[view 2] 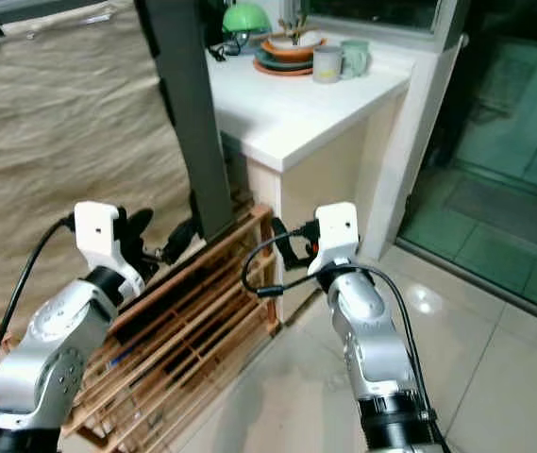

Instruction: Restocking fridge

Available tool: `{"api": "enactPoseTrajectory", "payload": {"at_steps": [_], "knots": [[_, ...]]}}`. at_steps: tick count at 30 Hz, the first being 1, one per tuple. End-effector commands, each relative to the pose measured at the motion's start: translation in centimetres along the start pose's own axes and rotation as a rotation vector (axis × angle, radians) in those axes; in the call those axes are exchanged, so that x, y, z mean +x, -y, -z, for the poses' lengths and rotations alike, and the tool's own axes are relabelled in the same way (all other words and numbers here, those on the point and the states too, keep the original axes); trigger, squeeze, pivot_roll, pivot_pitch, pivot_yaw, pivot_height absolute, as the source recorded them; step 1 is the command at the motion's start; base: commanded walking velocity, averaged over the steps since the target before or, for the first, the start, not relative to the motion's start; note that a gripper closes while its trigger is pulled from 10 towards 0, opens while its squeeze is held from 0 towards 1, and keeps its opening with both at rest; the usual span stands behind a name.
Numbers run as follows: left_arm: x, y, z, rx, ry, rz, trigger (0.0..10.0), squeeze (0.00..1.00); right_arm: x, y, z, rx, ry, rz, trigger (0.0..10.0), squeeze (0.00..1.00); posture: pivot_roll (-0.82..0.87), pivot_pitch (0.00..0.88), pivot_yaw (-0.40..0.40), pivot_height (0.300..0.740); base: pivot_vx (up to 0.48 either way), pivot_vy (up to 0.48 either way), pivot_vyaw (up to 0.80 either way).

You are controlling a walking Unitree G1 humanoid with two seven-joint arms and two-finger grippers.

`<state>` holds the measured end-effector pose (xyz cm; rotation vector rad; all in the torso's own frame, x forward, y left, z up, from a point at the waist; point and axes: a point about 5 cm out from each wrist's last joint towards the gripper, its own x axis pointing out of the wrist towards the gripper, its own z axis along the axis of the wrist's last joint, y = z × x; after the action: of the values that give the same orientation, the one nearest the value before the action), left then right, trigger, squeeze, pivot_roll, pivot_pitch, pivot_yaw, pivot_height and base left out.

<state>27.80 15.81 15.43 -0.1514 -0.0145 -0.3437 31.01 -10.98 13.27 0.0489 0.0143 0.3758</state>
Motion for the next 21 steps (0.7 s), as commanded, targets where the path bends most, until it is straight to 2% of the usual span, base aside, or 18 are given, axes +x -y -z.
{"api": "enactPoseTrajectory", "payload": {"at_steps": [1, 5, 6, 8, 13, 15, 21], "knots": [[-0.2, -0.8, -0.2, -0.005, 0.009, -0.032, 10.0, 0.00, -0.2, 0.4, -0.4, 0.017, 0.019, 0.018, 10.0, 0.00, -0.11, 0.000, 0.070, 0.740, -0.274, 0.398, -0.77], [-0.8, -1.5, -0.8, 0.010, 0.057, -0.074, 10.0, 0.00, -1.0, 1.1, -0.5, 0.077, 0.062, 0.105, 10.0, 0.00, -0.11, 0.000, 0.067, 0.740, -0.277, 0.396, -0.77], [-1.1, -1.3, -0.8, 0.042, 0.061, -0.062, 10.0, 0.00, -1.5, 1.4, -0.3, 0.066, 0.068, 0.138, 10.0, 0.00, -0.11, 0.000, 0.067, 0.740, -0.281, 0.390, -0.77], [-1.7, -1.0, -0.7, 0.050, 0.068, -0.043, 10.0, 0.00, -2.3, 2.0, 0.0, 0.044, 0.070, 0.201, 10.0, 0.00, -0.11, 0.000, 0.065, 0.740, -0.266, 0.401, -0.76], [-1.9, -1.0, -0.2, 0.034, 0.039, -0.029, 10.0, 0.00, -4.4, 4.6, 1.0, 0.010, 0.053, 0.405, 10.0, 0.00, -0.11, 0.000, 0.064, 0.740, 0.000, 0.000, 0.00], [-2.0, -1.1, 0.1, 0.029, 0.041, -0.036, 10.0, 0.00, -4.8, 5.1, 1.1, 0.017, 0.045, 0.441, 10.0, 0.00, -0.11, 0.000, 0.067, 0.740, 0.000, 0.000, 0.00], [-2.7, -1.1, 0.5, 0.013, 0.049, -0.034, 10.0, 0.00, -5.0, 5.1, 1.2, 0.021, 0.039, 0.437, 10.0, 0.00, -0.12, 0.000, 0.068, 0.740, 0.000, 0.000, 0.00]]}}
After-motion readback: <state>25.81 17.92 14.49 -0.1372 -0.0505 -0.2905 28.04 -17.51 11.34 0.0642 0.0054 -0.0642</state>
